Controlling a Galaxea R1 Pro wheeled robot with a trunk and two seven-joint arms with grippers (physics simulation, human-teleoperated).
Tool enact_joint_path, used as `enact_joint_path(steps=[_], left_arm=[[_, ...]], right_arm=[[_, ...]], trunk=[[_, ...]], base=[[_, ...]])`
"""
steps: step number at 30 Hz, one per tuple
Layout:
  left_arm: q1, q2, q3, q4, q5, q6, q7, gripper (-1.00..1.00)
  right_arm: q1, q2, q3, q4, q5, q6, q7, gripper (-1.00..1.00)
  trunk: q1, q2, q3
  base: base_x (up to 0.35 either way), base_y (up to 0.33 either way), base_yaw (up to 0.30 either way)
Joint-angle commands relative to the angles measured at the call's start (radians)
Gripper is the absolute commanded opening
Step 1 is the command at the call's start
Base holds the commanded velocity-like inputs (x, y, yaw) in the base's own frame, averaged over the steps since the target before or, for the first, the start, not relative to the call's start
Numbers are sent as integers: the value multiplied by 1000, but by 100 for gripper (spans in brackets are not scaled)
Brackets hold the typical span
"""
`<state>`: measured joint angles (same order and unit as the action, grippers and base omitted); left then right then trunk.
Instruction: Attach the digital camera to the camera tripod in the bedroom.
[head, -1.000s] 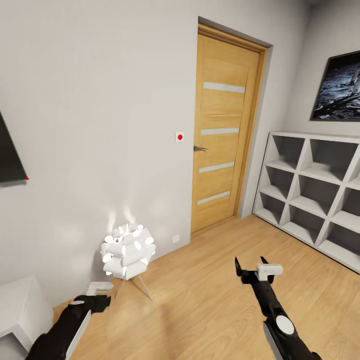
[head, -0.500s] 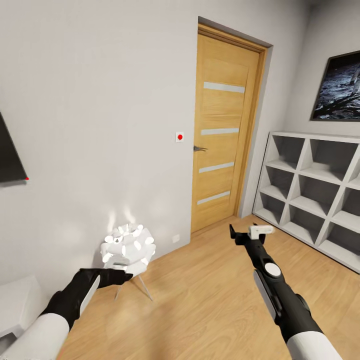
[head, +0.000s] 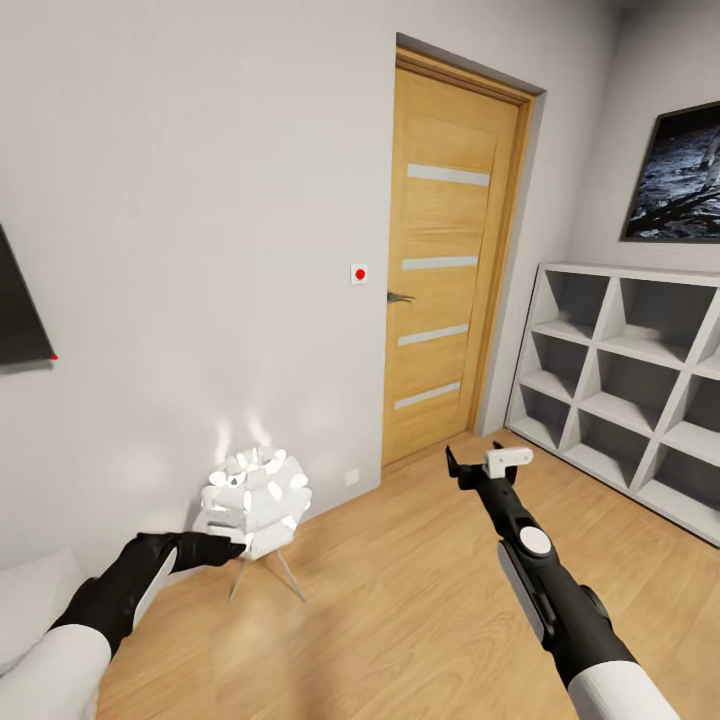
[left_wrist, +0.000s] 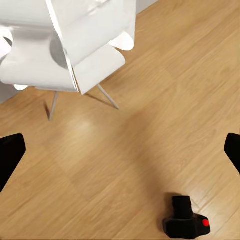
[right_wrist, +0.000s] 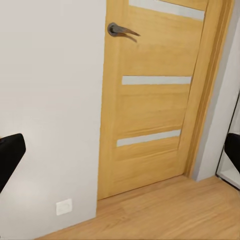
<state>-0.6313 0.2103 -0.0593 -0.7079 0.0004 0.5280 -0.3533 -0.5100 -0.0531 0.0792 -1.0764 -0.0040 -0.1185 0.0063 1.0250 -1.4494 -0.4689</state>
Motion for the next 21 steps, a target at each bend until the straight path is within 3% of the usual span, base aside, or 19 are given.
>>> enact_joint_path(steps=[1,6,10,16,19,20,21], left_arm=[[-1,2,-3,-3,0,5,-2,100],[-1,2,-5,-7,1,4,-11,100],[-1,3,-7,-16,1,4,-55,100],[-1,3,-18,-41,-1,3,-224,100],[-1,6,-45,-51,-2,2,-312,100],[-1,6,-45,-51,-2,2,-312,100],[-1,10,-70,-57,-2,0,-355,100]], right_arm=[[-1,-1,2,2,-1,-4,1,100],[-1,-1,4,11,-1,-8,2,100],[-1,-1,5,25,-1,-9,2,100],[-1,-1,5,38,-1,-10,2,100],[-1,-1,5,40,-1,-11,3,100],[-1,-1,5,40,-1,-11,3,100],[-1,-1,5,41,-1,-13,3,100]], trunk=[[0,-1,-1],[0,-1,-1],[15,-29,-14],[38,-71,-32],[50,-92,-42],[54,-99,-45],[57,-106,-48]], base=[[0,0,0],[0,0,0],[0,0,0],[0,0,0],[0,0,0],[0,0,0],[0,0,0]])
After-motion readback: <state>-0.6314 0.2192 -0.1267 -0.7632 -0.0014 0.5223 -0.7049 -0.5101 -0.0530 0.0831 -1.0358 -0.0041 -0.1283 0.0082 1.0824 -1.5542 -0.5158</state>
